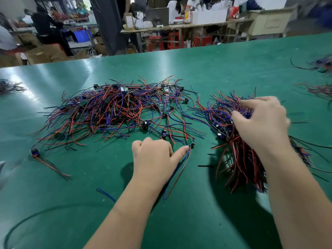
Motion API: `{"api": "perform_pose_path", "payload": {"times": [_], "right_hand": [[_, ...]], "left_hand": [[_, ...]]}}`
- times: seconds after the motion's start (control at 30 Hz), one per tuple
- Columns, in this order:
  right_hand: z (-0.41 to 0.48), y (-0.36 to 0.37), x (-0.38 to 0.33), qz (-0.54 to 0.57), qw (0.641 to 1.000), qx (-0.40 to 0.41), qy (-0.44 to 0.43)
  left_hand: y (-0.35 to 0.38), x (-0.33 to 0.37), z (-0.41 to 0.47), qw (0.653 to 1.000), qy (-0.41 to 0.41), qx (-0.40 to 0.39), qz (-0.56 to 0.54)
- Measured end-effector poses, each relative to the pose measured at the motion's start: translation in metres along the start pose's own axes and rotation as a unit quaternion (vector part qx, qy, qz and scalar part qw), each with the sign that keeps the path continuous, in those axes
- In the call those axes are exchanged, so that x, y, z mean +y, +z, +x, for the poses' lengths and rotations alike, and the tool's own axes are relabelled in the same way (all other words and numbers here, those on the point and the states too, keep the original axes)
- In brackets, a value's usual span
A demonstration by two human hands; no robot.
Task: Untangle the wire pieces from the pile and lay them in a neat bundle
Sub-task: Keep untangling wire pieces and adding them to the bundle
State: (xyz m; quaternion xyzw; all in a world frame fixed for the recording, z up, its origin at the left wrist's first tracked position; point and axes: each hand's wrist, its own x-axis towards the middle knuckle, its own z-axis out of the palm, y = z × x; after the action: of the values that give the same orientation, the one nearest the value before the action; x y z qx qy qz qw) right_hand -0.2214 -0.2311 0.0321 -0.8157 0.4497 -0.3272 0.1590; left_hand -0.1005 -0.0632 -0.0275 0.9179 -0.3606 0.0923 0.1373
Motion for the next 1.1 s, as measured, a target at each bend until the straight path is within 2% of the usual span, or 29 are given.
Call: {"api": "perform_pose_path", "payload": {"times": [0.07,0.17,0.23,0.33,0.37,0.43,0.53,0.57,0.6,0.7,0.77,0.9,1.0,1.1], "right_hand": [[-0.003,0.003,-0.003,0.018,1.0,-0.006,-0.016],[-0.012,0.007,-0.015,0.125,0.986,0.03,-0.108],[-0.019,0.012,-0.023,0.167,0.978,-0.042,-0.122],[-0.028,0.024,-0.026,0.11,0.96,-0.198,-0.165],[-0.03,0.027,-0.026,0.104,0.951,-0.241,-0.163],[-0.032,0.031,-0.025,0.128,0.936,-0.308,-0.116],[-0.031,0.036,-0.027,0.232,0.912,-0.339,-0.018],[-0.031,0.037,-0.029,0.306,0.89,-0.337,0.02],[-0.03,0.036,-0.032,0.397,0.852,-0.335,0.061],[-0.028,0.029,-0.037,0.61,0.71,-0.318,0.154],[-0.024,0.023,-0.037,0.658,0.67,-0.287,0.19],[-0.02,0.017,-0.035,0.666,0.668,-0.266,0.198],[-0.022,0.019,-0.034,0.645,0.687,-0.287,0.176],[-0.028,0.025,-0.035,0.612,0.714,-0.31,0.141]], "left_hand": [[0.002,0.003,-0.002,1.0,-0.02,0.002,-0.016],[0.003,0.01,-0.002,1.0,-0.003,-0.021,0.005],[0.004,0.014,-0.001,1.0,0.015,-0.016,0.02],[0.004,0.015,-0.002,1.0,0.023,-0.002,0.011],[0.005,0.014,-0.001,0.999,0.017,0.007,-0.028],[0.001,0.013,-0.001,0.981,-0.008,0.035,-0.19],[-0.009,0.014,0.001,0.884,-0.013,0.059,-0.464],[-0.012,0.015,0.002,0.857,-0.005,0.045,-0.513],[-0.014,0.016,0.001,0.836,0.003,0.023,-0.549],[-0.018,0.017,0.0,0.791,0.018,-0.04,-0.611],[-0.02,0.017,0.0,0.776,0.031,-0.072,-0.626],[-0.024,0.017,0.0,0.752,0.024,-0.105,-0.65],[-0.027,0.018,0.0,0.708,-0.025,-0.104,-0.698],[-0.028,0.02,-0.001,0.698,-0.051,-0.085,-0.709]]}}
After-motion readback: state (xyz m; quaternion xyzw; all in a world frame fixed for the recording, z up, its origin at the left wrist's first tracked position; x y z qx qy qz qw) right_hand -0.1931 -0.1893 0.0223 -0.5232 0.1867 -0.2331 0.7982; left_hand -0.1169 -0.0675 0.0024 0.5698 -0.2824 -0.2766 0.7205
